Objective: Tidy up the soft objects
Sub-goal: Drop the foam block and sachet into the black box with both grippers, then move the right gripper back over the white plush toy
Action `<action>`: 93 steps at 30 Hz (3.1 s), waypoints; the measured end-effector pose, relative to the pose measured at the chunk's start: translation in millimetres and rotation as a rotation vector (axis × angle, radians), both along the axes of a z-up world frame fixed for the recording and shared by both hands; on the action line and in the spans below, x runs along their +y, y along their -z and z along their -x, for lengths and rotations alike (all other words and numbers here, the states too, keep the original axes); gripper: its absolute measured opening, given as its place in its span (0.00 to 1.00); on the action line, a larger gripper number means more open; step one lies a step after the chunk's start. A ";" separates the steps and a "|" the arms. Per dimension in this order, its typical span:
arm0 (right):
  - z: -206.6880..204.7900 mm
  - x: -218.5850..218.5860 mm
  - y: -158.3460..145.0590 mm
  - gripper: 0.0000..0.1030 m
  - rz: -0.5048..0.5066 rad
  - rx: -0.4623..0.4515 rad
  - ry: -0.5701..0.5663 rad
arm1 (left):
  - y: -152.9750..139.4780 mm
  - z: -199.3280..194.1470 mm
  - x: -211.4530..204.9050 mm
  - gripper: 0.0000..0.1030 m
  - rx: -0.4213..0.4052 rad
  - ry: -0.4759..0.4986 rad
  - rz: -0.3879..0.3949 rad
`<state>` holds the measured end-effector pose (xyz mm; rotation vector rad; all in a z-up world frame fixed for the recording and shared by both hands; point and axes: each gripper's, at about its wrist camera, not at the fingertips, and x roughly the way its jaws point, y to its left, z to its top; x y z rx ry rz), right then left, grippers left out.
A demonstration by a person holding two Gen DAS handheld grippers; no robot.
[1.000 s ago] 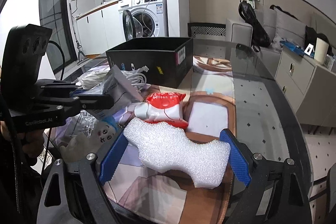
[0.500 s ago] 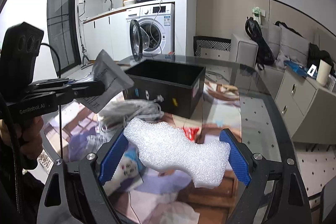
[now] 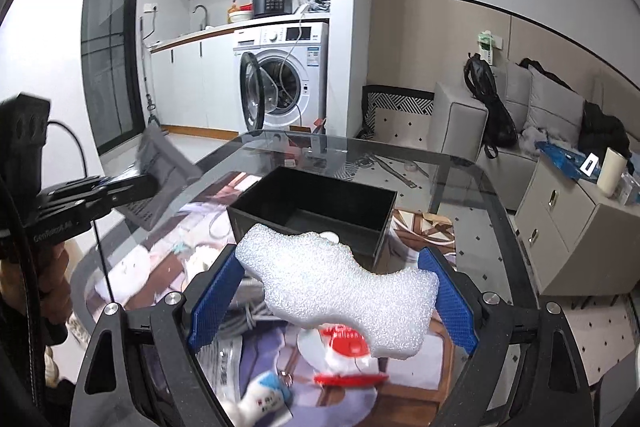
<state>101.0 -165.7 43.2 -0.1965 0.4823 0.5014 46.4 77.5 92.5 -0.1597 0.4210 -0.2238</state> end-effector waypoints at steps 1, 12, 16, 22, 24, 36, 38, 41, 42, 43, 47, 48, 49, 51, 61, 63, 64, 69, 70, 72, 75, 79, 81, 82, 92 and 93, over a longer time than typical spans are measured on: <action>-0.9 2.9 -2.5 0.87 0.002 -0.002 -0.005 | -1.0 0.7 5.6 0.08 -0.001 -0.013 -0.004; -23.9 13.6 -10.2 0.87 0.005 -0.009 -0.028 | 5.3 -21.2 34.0 0.08 0.067 -0.113 -0.024; -41.0 11.4 -5.9 0.87 0.007 -0.001 -0.018 | 13.0 -40.9 20.7 0.08 0.089 -0.099 -0.009; -68.9 12.9 -2.3 0.87 0.002 0.009 -0.021 | 16.9 -72.8 -1.6 0.08 0.110 -0.066 0.008; -78.7 16.1 -0.6 0.87 0.005 0.015 -0.028 | 19.0 -83.9 -9.0 0.08 0.121 -0.048 0.008; -122.2 38.2 25.1 0.87 0.064 0.065 -0.050 | 28.5 -127.4 -44.2 0.08 0.173 0.016 -0.040; -127.4 39.4 28.2 0.87 0.067 0.071 -0.048 | 29.5 -134.3 -47.7 0.08 0.181 0.023 -0.045; -136.0 40.8 33.7 0.87 0.071 0.085 -0.045 | 31.8 -141.5 -48.2 0.08 0.187 0.030 -0.054; -137.7 41.6 35.6 0.87 0.074 0.087 -0.044 | 33.2 -144.9 -49.1 0.08 0.191 0.030 -0.054; -140.0 42.4 37.8 0.87 0.080 0.090 -0.044 | 34.6 -148.4 -50.2 0.08 0.194 0.033 -0.053; -146.3 44.8 43.5 0.87 0.091 0.098 -0.047 | 35.6 -157.9 -51.6 0.08 0.189 0.037 -0.054; -148.8 46.0 44.3 0.87 0.092 0.100 -0.048 | 36.4 -160.8 -51.1 0.08 0.192 0.037 -0.046; -150.9 47.3 45.5 0.87 0.094 0.101 -0.049 | 37.0 -163.7 -50.8 0.08 0.197 0.037 -0.042; -153.0 50.0 47.6 0.87 0.099 0.102 -0.046 | 38.9 -167.7 -50.9 0.08 0.200 0.029 -0.045; -154.4 51.9 47.0 0.99 0.097 0.086 -0.045 | 41.0 -159.3 -42.2 0.47 0.210 0.014 -0.027; -148.8 46.7 42.5 0.99 0.098 0.076 -0.034 | 37.0 -152.3 -40.3 0.47 0.204 0.019 -0.032; -145.1 42.1 40.2 0.99 0.092 0.072 -0.031 | 35.6 -149.4 -39.3 0.47 0.204 0.020 -0.036; -121.6 17.2 28.7 0.99 0.052 0.078 -0.002 | 29.3 -125.7 -36.4 0.68 0.179 0.013 -0.084; -118.1 12.9 28.4 0.99 0.049 0.087 0.001 | 29.1 -120.1 -34.8 0.85 0.178 0.004 -0.082; -109.0 4.1 28.5 0.99 0.042 0.103 0.015 | 28.3 -108.5 -29.7 0.99 0.159 -0.021 -0.065; -95.3 -7.1 32.6 0.99 0.042 0.125 0.021 | 28.7 -94.0 -25.4 1.00 0.161 -0.040 -0.062; -69.4 -16.6 43.7 0.99 0.061 0.138 0.029 | 31.0 -73.7 -21.5 1.00 0.162 -0.047 -0.067; -57.1 -21.9 50.2 0.99 0.056 0.150 0.031 | 33.9 -62.7 -20.0 1.00 0.158 -0.053 -0.064; -53.5 -23.6 53.5 0.99 0.054 0.160 0.033 | 35.9 -57.8 -19.1 1.00 0.159 -0.054 -0.060; -9.9 -32.2 77.0 0.99 0.066 0.206 0.003 | 56.5 -23.6 -22.0 1.00 0.211 -0.058 -0.066; -5.3 -30.9 77.8 0.99 0.066 0.208 -0.005 | 58.2 -20.5 -23.3 1.00 0.214 -0.055 -0.063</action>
